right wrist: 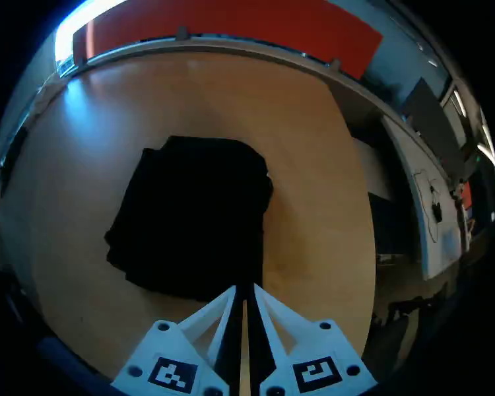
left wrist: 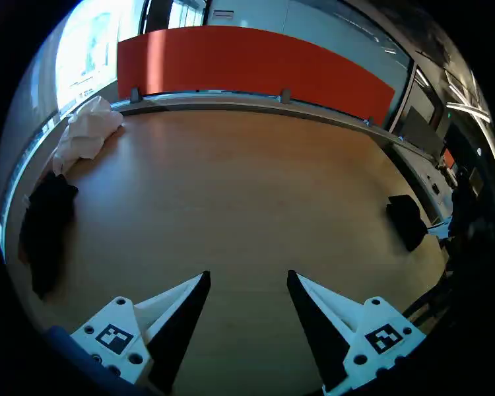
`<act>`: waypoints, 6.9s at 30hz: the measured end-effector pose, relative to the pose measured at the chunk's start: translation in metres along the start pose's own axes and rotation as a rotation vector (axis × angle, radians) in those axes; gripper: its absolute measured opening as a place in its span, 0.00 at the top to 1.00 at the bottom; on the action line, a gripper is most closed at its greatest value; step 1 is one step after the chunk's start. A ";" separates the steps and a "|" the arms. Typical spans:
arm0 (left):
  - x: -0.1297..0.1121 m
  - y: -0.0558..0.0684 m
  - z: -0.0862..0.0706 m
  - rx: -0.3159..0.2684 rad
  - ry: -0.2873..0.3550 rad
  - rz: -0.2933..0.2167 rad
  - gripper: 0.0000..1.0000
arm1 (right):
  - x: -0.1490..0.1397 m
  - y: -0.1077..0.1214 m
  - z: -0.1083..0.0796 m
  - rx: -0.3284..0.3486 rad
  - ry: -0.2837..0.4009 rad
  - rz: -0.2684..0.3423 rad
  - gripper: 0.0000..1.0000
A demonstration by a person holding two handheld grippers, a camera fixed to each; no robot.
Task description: Fold towel
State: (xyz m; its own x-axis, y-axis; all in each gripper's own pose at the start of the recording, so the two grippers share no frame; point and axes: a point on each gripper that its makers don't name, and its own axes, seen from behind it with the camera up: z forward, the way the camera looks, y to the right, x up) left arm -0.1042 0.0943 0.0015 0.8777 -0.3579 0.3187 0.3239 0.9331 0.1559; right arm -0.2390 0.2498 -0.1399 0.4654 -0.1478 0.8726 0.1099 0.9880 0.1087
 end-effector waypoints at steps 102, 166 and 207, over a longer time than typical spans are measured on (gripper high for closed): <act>0.118 -0.063 -0.034 0.068 0.441 -0.024 0.15 | 0.222 -0.088 -0.180 -0.048 0.910 0.276 0.00; 0.131 -0.136 -0.023 0.189 0.765 0.125 0.15 | 0.290 -0.237 -0.206 0.005 1.014 0.228 0.00; 0.092 -0.176 0.027 0.217 0.841 0.086 0.14 | 0.290 -0.248 -0.151 -0.006 1.004 0.259 0.00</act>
State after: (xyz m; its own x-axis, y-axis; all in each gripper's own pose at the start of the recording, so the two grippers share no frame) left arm -0.0897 -0.1040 0.0287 0.8932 -0.0634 -0.4452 0.2456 0.8981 0.3649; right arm 0.0011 -0.0454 0.0142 0.9929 0.0968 0.0696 -0.0948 0.9950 -0.0306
